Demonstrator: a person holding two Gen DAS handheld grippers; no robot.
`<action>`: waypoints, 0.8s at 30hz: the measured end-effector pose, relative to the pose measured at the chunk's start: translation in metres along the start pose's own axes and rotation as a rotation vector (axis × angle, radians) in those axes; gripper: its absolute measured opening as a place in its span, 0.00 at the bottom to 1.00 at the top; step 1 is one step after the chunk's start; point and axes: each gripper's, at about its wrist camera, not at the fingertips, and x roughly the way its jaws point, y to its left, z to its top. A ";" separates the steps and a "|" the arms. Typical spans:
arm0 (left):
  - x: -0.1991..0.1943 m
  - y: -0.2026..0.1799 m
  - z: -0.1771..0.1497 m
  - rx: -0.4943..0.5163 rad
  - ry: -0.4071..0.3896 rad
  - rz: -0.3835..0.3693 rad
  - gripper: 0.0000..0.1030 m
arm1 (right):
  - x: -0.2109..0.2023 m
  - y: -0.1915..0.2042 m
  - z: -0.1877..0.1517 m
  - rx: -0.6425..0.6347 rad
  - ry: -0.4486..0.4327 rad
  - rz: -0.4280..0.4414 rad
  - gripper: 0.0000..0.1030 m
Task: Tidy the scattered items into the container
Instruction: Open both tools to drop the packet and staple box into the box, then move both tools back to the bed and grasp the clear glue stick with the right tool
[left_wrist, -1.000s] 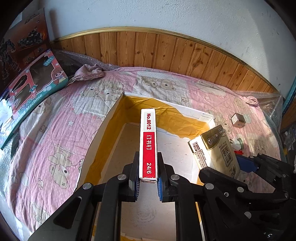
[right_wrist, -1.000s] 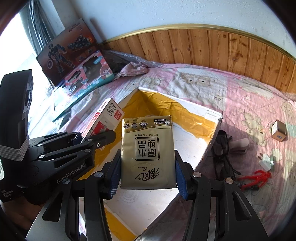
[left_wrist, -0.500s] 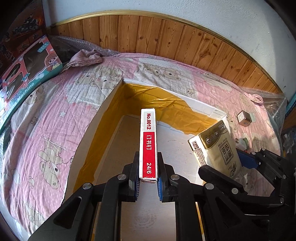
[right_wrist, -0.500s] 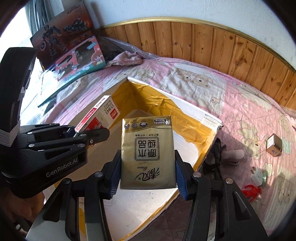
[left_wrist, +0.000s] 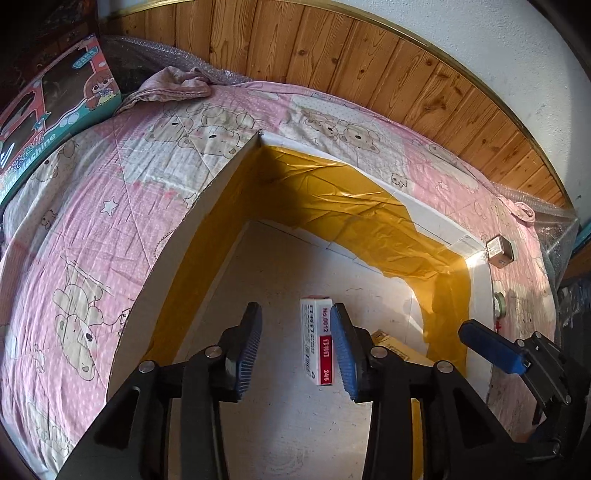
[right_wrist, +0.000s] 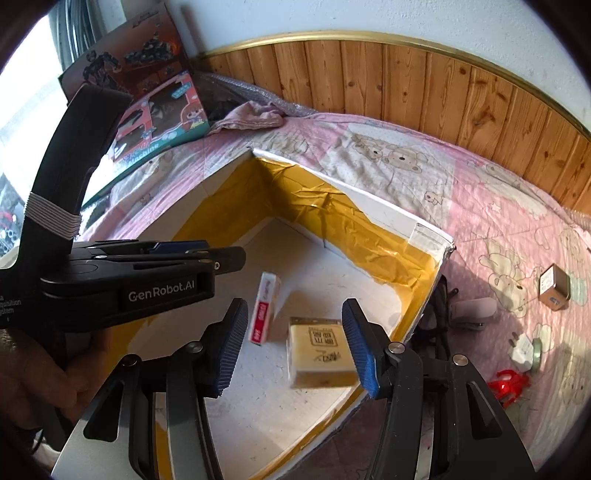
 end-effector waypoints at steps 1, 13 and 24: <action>-0.007 0.002 -0.002 -0.009 -0.015 -0.003 0.39 | -0.008 -0.001 -0.003 0.017 -0.021 0.015 0.55; -0.089 -0.015 -0.069 0.028 -0.140 -0.018 0.39 | -0.078 0.008 -0.074 0.199 -0.149 0.206 0.55; -0.121 -0.053 -0.129 0.136 -0.153 -0.003 0.39 | -0.109 0.011 -0.132 0.247 -0.168 0.215 0.55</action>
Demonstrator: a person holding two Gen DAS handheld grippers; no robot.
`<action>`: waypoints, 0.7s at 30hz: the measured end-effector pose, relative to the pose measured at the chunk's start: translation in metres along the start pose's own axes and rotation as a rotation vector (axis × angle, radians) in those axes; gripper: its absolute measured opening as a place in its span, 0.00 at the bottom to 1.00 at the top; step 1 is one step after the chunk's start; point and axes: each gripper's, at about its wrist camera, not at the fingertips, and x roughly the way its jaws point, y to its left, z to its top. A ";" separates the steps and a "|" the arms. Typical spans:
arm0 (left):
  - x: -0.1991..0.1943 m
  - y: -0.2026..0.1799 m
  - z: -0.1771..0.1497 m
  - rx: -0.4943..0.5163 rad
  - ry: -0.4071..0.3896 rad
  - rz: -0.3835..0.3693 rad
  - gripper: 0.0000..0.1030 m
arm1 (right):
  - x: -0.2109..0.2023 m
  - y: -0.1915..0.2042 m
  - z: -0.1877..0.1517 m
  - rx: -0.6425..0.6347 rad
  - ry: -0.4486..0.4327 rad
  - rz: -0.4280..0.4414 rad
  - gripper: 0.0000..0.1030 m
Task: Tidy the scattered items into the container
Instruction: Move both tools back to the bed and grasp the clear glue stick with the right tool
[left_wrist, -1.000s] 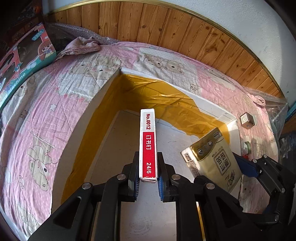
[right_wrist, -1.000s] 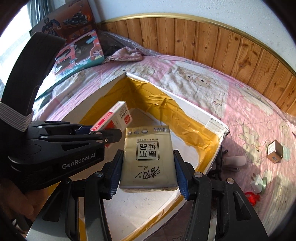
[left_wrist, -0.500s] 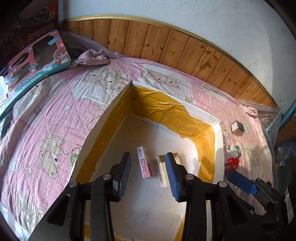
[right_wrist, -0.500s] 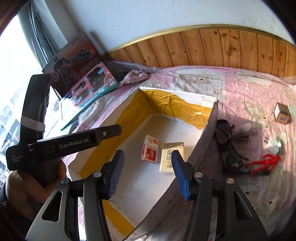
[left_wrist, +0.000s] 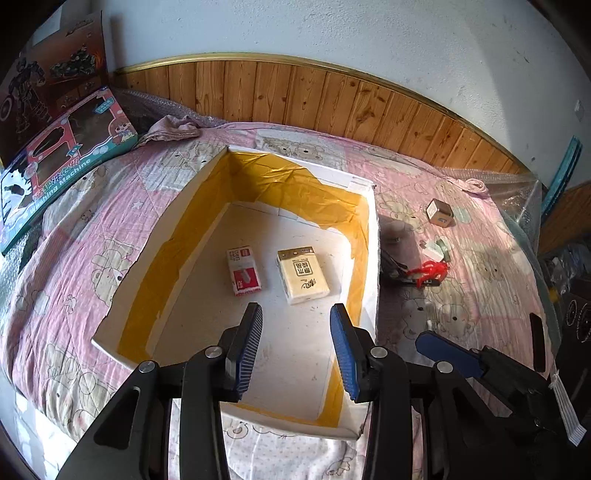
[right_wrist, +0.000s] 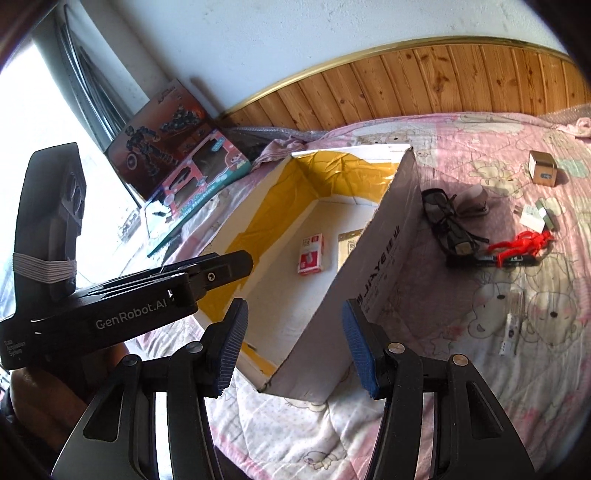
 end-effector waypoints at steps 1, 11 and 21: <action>-0.001 -0.005 -0.004 0.009 0.002 0.000 0.39 | -0.005 -0.002 -0.005 0.006 -0.004 -0.002 0.55; -0.012 -0.059 -0.031 0.125 -0.016 -0.027 0.39 | -0.035 -0.039 -0.038 0.105 -0.037 -0.066 0.54; 0.012 -0.114 -0.052 0.244 0.038 -0.106 0.39 | -0.051 -0.098 -0.069 0.244 -0.044 -0.169 0.48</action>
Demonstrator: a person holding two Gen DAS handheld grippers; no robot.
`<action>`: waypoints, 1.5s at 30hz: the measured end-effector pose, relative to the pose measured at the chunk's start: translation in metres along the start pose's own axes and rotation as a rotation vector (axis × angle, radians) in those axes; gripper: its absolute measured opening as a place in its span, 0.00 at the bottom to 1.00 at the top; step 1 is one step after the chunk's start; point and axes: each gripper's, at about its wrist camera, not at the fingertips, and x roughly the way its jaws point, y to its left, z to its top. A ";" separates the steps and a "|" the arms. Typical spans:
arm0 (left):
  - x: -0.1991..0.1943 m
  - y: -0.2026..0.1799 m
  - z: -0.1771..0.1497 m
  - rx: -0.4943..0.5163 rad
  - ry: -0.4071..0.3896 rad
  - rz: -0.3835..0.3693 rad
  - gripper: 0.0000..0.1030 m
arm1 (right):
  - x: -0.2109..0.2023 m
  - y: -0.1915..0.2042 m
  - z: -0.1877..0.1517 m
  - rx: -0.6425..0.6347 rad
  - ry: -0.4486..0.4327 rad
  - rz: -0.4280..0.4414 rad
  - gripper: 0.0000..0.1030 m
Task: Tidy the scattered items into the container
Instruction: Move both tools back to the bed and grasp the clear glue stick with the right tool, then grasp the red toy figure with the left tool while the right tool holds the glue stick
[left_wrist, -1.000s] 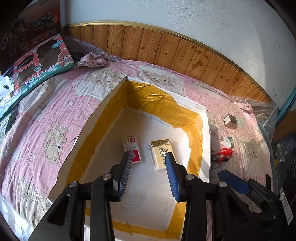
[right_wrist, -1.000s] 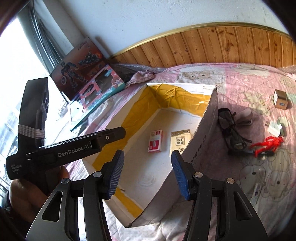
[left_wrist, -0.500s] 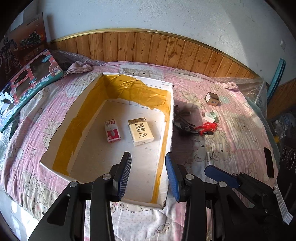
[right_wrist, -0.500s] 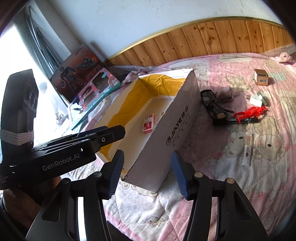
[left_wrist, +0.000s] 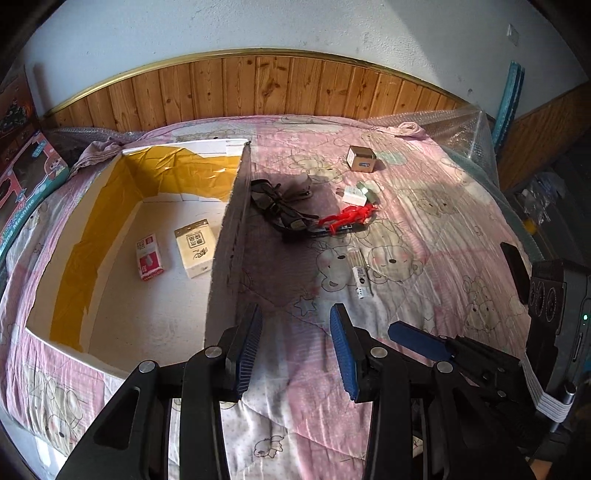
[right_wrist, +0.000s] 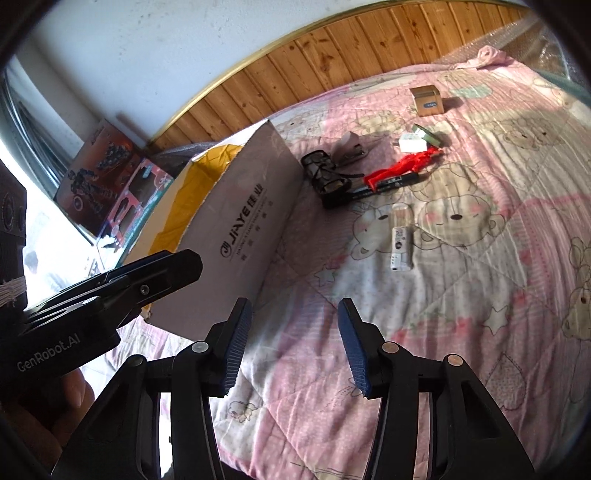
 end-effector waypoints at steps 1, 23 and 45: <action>0.005 -0.006 0.000 0.016 0.005 -0.011 0.39 | 0.001 -0.006 0.000 0.010 -0.002 -0.011 0.48; 0.075 0.006 0.026 -0.025 0.101 -0.037 0.39 | 0.084 -0.055 0.040 -0.061 0.103 -0.234 0.44; 0.150 0.005 0.063 -0.020 0.125 -0.107 0.47 | 0.071 -0.100 0.043 0.062 0.110 -0.214 0.18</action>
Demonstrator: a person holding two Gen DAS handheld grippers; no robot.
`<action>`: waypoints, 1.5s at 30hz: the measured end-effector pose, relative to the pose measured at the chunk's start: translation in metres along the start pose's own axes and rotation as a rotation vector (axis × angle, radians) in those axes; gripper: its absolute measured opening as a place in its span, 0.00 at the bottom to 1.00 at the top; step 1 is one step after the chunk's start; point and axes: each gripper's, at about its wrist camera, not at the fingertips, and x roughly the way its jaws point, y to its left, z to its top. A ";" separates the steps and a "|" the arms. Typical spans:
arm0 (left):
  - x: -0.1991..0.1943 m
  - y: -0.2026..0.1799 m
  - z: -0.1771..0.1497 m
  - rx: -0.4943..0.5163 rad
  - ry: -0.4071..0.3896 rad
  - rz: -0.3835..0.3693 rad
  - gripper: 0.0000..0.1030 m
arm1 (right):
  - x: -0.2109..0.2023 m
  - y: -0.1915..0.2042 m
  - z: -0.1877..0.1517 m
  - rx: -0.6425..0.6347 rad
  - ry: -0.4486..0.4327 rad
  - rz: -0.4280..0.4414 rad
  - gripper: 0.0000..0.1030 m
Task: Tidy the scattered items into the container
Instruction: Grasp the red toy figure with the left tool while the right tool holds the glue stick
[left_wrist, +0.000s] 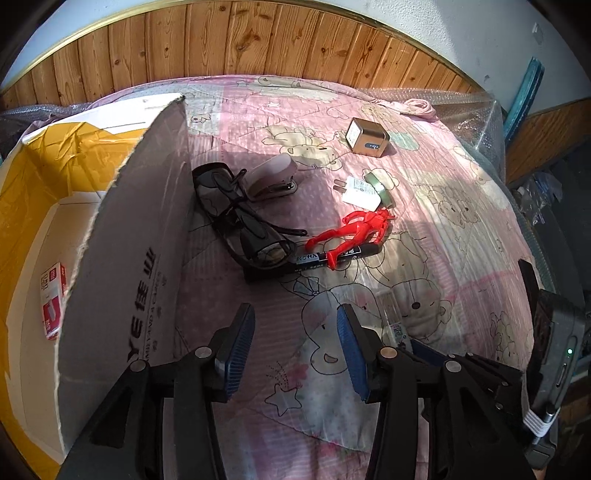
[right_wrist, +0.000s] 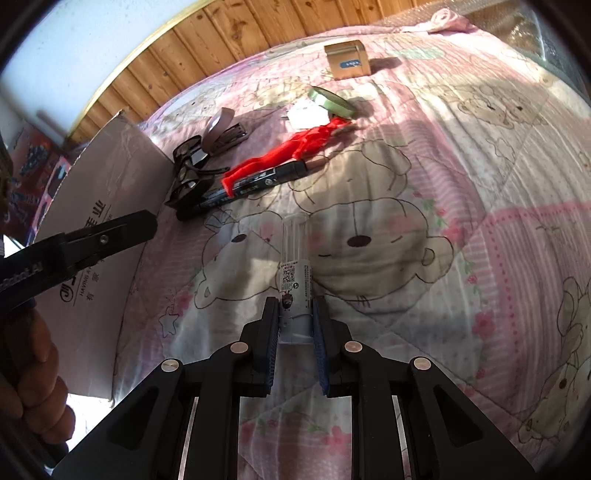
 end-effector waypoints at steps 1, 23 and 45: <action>0.007 -0.003 0.003 0.018 0.005 0.003 0.47 | -0.001 -0.002 -0.001 0.007 -0.002 0.003 0.18; 0.094 -0.064 0.063 0.166 0.005 -0.064 0.29 | -0.001 -0.014 -0.001 0.055 -0.002 0.071 0.19; 0.093 -0.059 0.063 0.078 0.021 0.025 0.16 | -0.004 -0.021 0.000 0.081 -0.005 0.127 0.18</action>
